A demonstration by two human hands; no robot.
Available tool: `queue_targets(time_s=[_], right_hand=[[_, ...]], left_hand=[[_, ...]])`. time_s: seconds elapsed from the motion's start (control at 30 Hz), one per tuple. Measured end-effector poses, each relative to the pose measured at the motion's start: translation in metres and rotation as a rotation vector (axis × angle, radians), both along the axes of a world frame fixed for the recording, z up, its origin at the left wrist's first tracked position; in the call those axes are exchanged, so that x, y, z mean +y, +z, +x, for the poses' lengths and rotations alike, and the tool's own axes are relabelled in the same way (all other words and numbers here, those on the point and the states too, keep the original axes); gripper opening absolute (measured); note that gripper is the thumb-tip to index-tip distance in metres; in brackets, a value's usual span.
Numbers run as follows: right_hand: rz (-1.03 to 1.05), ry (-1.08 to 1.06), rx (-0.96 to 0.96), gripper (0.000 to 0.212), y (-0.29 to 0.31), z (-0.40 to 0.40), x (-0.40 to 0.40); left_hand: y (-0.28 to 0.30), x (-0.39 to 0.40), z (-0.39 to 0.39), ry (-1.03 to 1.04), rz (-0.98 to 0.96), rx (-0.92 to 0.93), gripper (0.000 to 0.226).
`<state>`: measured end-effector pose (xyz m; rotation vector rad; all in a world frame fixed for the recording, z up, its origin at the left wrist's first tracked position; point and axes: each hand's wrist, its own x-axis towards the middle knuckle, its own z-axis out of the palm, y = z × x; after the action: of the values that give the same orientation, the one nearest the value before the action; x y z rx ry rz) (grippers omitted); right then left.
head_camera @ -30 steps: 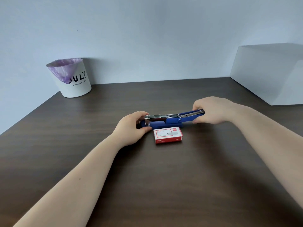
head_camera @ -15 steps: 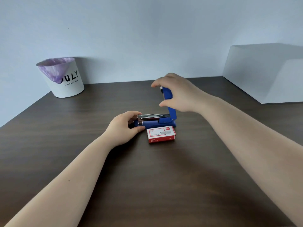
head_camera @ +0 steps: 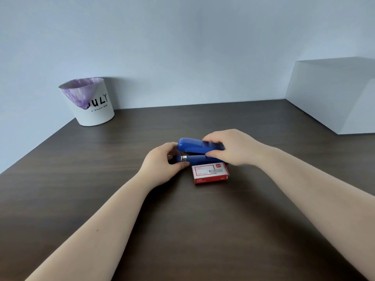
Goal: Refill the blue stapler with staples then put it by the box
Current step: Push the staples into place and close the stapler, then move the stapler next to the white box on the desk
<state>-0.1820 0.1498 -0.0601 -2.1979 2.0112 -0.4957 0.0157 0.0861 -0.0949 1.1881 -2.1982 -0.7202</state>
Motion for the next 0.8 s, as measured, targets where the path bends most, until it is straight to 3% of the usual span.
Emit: queue_targets(time_s=[0.23,0.4,0.47,0.6,0.8], right_hand=[[-0.022,-0.072,-0.127,0.038,-0.005,-0.016,0.01],[-0.07,-0.095,-0.101,0.032,-0.008,-0.02,0.01],[-0.101,-0.144,-0.114,0.03,-0.012,-0.028,0.01],[-0.16,-0.283,-0.168,0.026,-0.02,-0.055,0.016],[-0.254,-0.528,-0.219,0.026,-0.026,-0.113,0.029]], left_hand=[[0.009,-0.004,-0.009,0.073,0.01,-0.065,0.049],[0.029,-0.021,-0.018,0.003,0.178,-0.188,0.056],[0.036,-0.028,-0.03,0.046,0.204,-0.169,0.047],[0.042,-0.03,-0.075,0.226,0.06,0.027,0.02],[0.039,-0.016,-0.167,0.125,0.085,0.046,0.014]])
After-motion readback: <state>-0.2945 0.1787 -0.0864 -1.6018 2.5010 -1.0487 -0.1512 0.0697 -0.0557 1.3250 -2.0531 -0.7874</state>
